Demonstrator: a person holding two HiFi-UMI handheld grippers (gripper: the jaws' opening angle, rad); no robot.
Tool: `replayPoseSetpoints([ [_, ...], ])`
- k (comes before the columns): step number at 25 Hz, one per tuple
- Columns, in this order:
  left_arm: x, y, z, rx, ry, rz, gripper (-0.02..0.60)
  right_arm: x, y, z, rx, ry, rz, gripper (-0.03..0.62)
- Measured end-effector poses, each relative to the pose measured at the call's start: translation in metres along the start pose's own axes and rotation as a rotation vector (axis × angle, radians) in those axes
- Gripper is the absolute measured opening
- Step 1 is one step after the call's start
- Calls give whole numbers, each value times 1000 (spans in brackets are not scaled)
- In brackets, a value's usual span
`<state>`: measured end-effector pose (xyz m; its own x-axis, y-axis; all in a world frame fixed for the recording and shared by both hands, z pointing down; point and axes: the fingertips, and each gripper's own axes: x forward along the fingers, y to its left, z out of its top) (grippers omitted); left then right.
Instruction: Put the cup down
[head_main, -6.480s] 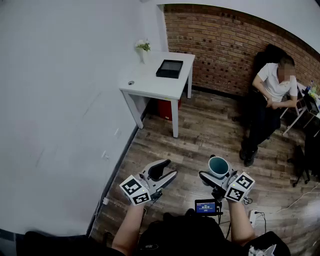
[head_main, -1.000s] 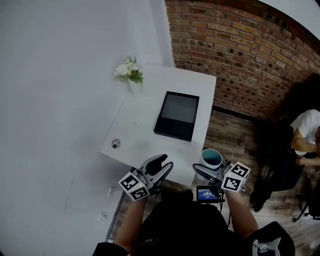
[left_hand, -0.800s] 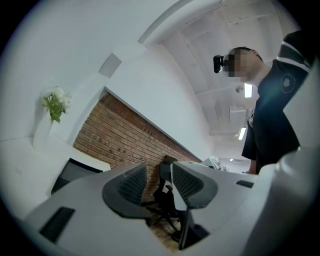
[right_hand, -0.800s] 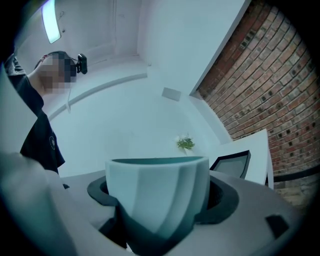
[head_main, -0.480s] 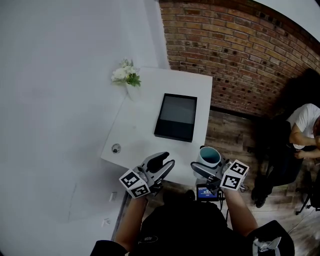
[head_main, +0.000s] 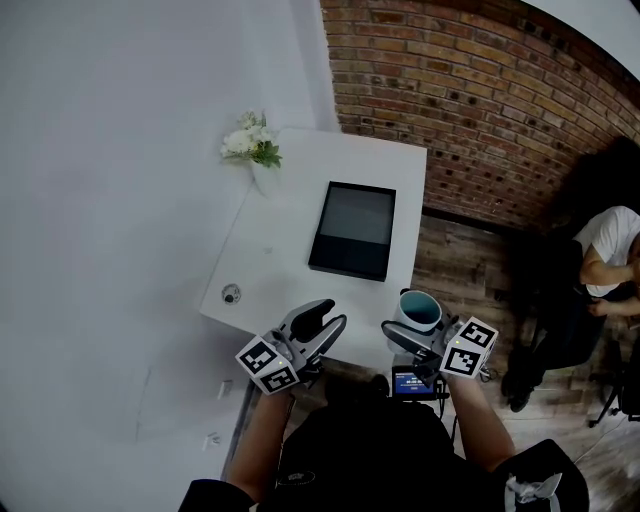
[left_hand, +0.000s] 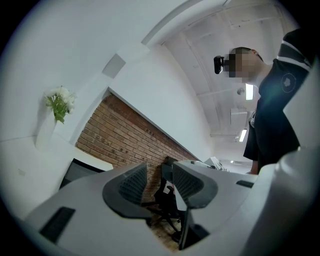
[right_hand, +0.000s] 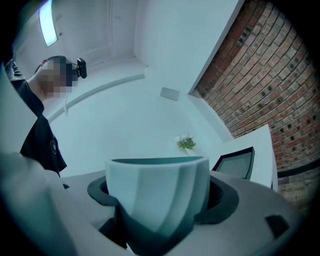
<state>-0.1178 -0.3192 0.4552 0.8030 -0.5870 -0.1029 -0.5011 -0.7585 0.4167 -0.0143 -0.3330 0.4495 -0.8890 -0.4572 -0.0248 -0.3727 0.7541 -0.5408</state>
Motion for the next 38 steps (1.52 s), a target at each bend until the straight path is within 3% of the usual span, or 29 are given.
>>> replayPoseSetpoints([
  [8, 5, 17, -1, -14, -1, 36, 167, 19, -36, 0, 48, 29, 12, 417],
  [15, 18, 34, 14, 10, -12, 66, 166, 74, -112, 15, 60, 37, 3, 417],
  [24, 9, 54, 1, -20, -3, 157, 167, 145, -192, -11, 49, 89, -39, 417],
  [30, 1, 66, -4, -30, 6, 195, 167, 178, -222, -34, -96, 159, -109, 417],
  [38, -7, 71, -8, -38, 9, 232, 167, 194, -220, -44, -304, 197, -106, 417],
])
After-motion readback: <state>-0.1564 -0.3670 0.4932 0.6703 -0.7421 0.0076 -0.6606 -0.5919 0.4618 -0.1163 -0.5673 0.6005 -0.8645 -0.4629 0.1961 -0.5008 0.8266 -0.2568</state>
